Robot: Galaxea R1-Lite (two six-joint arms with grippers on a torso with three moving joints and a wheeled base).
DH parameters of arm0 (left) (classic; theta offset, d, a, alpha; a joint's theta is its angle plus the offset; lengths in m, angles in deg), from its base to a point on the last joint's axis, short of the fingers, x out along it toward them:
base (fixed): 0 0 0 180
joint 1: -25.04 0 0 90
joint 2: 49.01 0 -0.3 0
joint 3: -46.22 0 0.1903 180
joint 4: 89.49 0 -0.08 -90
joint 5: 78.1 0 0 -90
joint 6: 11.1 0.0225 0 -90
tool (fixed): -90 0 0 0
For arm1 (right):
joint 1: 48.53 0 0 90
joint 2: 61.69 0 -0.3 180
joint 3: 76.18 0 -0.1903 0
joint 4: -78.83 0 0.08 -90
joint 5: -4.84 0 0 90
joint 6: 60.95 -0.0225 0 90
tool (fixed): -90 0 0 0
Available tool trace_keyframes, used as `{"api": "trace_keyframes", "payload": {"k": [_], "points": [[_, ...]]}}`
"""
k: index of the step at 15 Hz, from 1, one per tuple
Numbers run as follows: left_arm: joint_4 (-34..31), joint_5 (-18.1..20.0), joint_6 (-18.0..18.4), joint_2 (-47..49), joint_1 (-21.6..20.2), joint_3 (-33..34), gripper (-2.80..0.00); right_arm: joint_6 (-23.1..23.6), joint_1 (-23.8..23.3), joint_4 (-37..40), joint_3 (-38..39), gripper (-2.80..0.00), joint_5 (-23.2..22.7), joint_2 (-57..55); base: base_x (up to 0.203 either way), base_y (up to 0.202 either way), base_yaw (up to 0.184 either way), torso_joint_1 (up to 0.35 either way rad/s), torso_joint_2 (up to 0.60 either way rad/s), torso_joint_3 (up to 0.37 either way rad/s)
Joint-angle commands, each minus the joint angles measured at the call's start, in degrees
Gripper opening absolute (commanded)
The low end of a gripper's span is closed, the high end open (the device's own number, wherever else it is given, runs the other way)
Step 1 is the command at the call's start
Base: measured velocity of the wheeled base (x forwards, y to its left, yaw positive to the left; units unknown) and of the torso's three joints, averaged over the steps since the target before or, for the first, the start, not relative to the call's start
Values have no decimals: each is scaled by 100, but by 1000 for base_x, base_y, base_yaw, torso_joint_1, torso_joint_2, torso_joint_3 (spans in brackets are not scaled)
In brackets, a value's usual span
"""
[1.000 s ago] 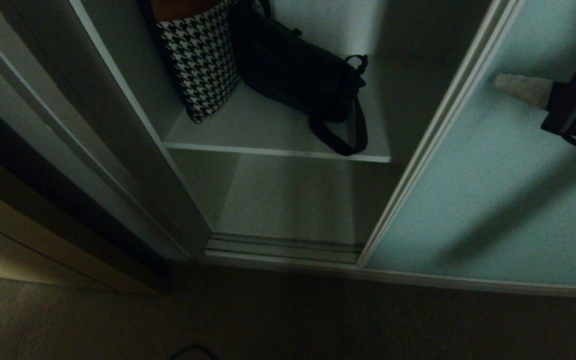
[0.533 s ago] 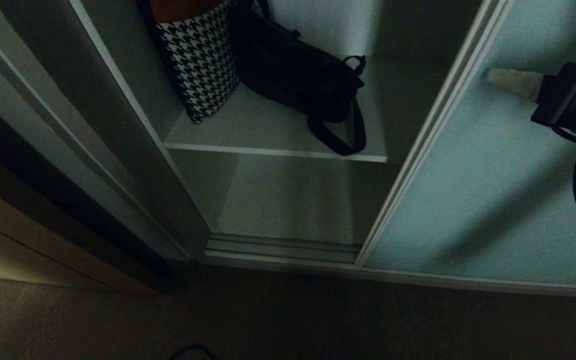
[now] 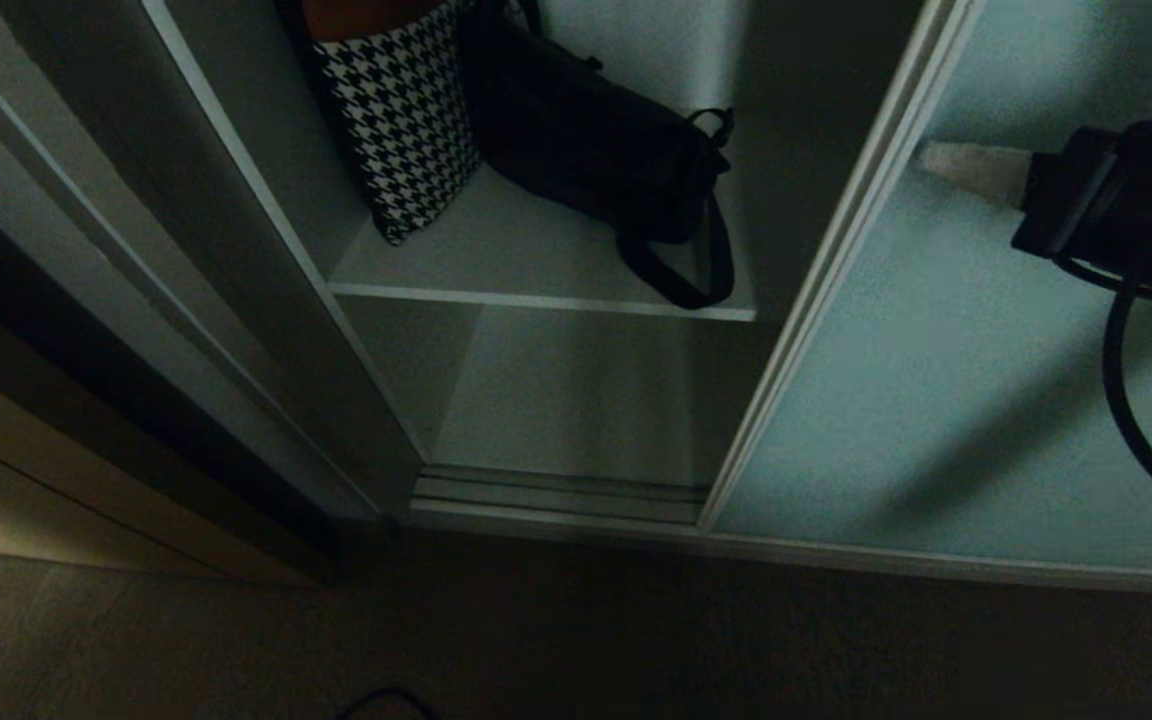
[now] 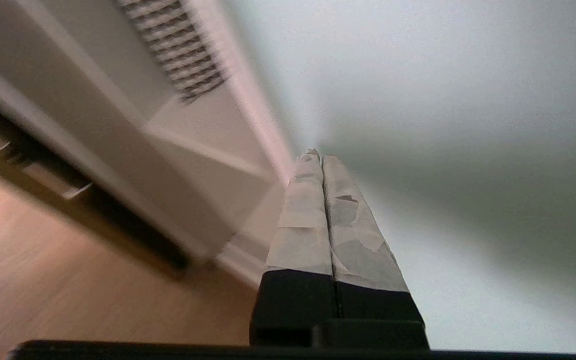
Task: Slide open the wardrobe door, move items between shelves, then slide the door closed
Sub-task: Close the door
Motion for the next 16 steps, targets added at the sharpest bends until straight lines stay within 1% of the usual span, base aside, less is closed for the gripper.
{"api": "trace_keyframes", "payload": {"k": [1,4,8,13,14,15,16], "points": [[1,2,0,0,-2,0,-280,2,256,-13,5,-280,-26,-30,0,0,0,0,0,0],[1,2,0,9,-2,0,-280,16,574,-14,-57,-280,-20,-145,0,0,0,0,0,0],[1,2,0,8,-2,0,-280,-7,633,-35,-229,-280,13,-301,0,0,0,0,0,0],[1,2,0,7,-2,0,-280,-113,624,0,541,-280,17,645,0,0,0,0,0,0],[2,2,0,9,-2,0,-280,-297,584,135,550,-280,36,794,0,0,0,0,0,0],[1,2,0,2,-2,0,-280,-650,484,486,462,-280,62,965,0,0,0,0,0,0],[1,2,0,0,-2,0,-280,-1032,314,854,200,-280,76,1060,0,0,0,0,0,0]]}}
